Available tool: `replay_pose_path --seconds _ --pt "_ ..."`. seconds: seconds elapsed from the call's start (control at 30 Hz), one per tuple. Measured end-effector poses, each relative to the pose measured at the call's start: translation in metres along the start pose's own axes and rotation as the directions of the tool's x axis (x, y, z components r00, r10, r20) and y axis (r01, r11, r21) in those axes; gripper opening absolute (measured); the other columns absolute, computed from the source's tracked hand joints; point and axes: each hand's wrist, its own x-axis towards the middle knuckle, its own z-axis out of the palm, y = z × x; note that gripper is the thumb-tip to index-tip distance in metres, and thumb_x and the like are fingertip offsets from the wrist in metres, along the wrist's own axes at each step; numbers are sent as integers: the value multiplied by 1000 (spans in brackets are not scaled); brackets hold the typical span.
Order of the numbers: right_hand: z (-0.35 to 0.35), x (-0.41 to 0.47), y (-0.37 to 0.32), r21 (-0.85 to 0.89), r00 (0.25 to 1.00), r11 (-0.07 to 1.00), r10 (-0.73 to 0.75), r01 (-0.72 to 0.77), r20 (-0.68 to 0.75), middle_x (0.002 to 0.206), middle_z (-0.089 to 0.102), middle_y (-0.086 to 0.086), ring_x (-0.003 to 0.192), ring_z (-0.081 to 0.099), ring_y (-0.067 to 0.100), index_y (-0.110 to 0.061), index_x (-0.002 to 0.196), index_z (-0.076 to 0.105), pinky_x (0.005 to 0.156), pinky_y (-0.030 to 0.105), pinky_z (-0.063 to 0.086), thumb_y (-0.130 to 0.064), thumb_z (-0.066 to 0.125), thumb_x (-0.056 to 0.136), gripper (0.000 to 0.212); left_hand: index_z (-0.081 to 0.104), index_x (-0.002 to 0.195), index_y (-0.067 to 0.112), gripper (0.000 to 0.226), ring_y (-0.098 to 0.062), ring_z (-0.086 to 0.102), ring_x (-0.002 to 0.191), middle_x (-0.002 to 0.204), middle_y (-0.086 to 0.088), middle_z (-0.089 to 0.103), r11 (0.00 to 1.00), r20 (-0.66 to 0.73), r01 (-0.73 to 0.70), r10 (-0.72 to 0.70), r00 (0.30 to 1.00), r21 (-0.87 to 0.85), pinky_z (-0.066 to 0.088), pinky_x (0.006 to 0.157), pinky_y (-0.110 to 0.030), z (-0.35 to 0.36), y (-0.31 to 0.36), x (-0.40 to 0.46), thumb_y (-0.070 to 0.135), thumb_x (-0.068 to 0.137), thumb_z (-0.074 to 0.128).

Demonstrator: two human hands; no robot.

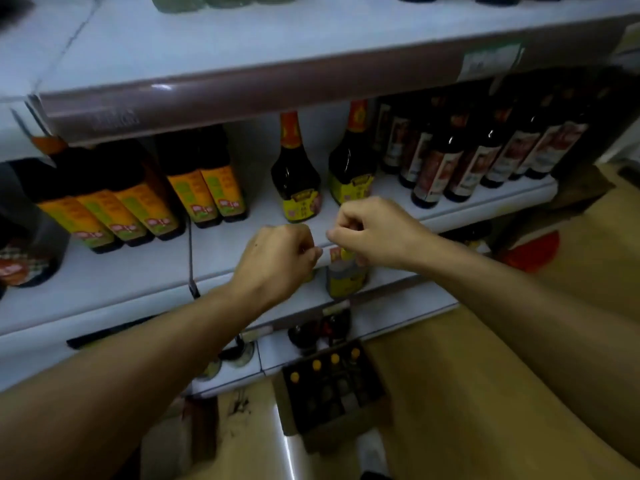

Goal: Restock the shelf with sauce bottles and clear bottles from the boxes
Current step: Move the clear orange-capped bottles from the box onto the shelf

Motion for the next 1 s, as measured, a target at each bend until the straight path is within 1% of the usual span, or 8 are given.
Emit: replay_pose_path --seconds 0.1,0.23,0.37,0.5,0.63,0.73,0.87,1.0 --pt "29 -9 31 16 997 998 68 -69 45 62 58 -1 57 58 10 -6 75 60 55 30 47 -27 63 93 28 65 82 17 19 -26 59 72 74 -6 66 999 90 30 -28 996 -26 50 63 -39 34 -15 -10 32 93 61" --pt "68 -22 76 81 979 982 158 -169 126 59 59 4 50 57 4 -1 71 58 51 18 42 -22 64 93 31 63 79 13 20 -27 59 70 70 -4 61 996 205 75 -64 977 -45 48 61 -37 83 -37 -22 27 94 62" --pt "107 -38 122 126 935 940 288 -318 208 60 59 3 51 62 11 -4 74 57 51 31 48 -26 64 93 30 66 83 17 14 -27 60 75 76 -6 65 986 298 160 -140 944 -43 50 64 -38 139 -61 -34 26 93 62" --pt "145 -50 170 104 882 897 391 -429 263 60 56 -1 50 58 10 -11 70 55 53 28 45 -25 62 94 28 65 79 22 16 -21 61 74 76 -2 66 975 378 220 -195 905 -23 45 61 -33 204 -83 -45 28 93 60" --pt "184 -58 219 80 841 858 472 -507 264 67 57 2 60 60 17 -17 67 50 59 35 48 -26 60 95 32 60 78 28 15 -13 58 68 77 1 65 955 430 293 -244 869 -50 35 55 -26 266 -98 -53 29 93 60" --pt "219 -68 258 93 822 839 493 -536 283 68 58 11 68 63 32 -16 64 45 65 43 51 -21 59 96 35 63 83 28 10 -16 59 73 79 3 65 937 457 343 -281 844 -58 46 62 -30 313 -108 -57 29 93 60" --pt "272 -82 314 60 774 804 545 -591 321 81 61 21 80 64 37 -2 76 56 73 46 52 -19 54 98 28 62 86 24 8 -7 55 68 77 5 62 913 507 397 -299 809 -96 41 60 -27 376 -124 -63 24 94 60" --pt "326 -87 368 -52 760 817 556 -574 336 79 53 14 73 54 25 -7 80 52 64 29 39 -13 50 100 21 57 88 23 8 -3 52 70 77 8 58 878 525 452 -312 792 -160 38 61 -25 440 -139 -69 19 94 60"
